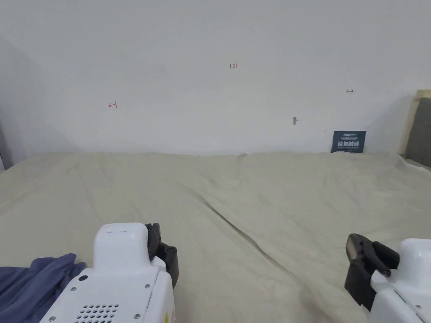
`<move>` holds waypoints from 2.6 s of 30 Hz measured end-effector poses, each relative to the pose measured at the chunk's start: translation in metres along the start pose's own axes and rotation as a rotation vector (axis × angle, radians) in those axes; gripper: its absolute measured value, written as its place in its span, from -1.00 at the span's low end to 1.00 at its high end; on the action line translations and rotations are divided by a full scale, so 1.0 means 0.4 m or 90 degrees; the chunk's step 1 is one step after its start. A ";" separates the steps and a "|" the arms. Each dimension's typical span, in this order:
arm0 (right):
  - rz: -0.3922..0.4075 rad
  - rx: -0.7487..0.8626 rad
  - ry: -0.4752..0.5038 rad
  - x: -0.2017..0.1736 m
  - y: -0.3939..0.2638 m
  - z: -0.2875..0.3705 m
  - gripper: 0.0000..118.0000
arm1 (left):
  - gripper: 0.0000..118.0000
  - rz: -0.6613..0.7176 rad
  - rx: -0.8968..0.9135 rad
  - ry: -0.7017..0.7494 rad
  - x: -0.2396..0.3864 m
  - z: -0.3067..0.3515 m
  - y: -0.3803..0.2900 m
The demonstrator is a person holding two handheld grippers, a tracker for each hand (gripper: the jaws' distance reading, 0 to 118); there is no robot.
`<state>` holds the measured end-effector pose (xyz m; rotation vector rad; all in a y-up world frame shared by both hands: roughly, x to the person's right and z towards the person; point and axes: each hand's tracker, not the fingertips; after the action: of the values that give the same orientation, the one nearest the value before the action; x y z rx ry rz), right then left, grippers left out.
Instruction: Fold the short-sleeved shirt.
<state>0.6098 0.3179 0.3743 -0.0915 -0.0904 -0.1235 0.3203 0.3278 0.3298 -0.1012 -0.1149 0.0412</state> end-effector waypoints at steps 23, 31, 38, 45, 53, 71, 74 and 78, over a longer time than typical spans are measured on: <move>0.044 -0.108 0.298 -0.468 -0.066 -0.151 -1.00 | -0.91 -0.027 -0.031 0.360 -0.528 0.242 -0.029; 0.038 -0.165 0.273 -0.402 -0.063 -0.186 -1.00 | -0.05 0.118 -0.428 0.119 -0.740 -0.170 -0.040; 0.024 -0.238 0.205 -0.341 -0.110 -0.230 -1.00 | 0.99 0.070 -0.562 0.212 -0.843 -0.456 -0.203; 0.011 -0.296 0.171 -0.308 -0.156 -0.282 -1.00 | 1.00 0.071 -0.678 0.171 -0.875 -0.576 -0.362; -0.015 -0.307 0.165 -0.309 -0.182 -0.296 -1.00 | 1.00 0.086 -0.607 0.161 -0.873 -0.539 -0.370; -0.047 -0.302 0.154 -0.224 -0.155 -0.258 -1.00 | -0.95 -0.031 -0.496 0.151 -0.825 -0.418 -0.127; -0.049 -0.280 0.148 -0.195 -0.132 -0.237 -1.00 | -0.95 -0.031 -0.470 0.144 -0.834 -0.343 -0.007; -0.069 -0.249 0.140 -0.147 -0.102 -0.213 -1.00 | -0.95 -0.058 -0.376 0.130 -0.767 -0.221 0.173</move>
<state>0.5537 0.2764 0.2877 -0.4624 0.1508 -0.2576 0.0238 0.3735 0.2006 -0.6879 0.0760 -0.0961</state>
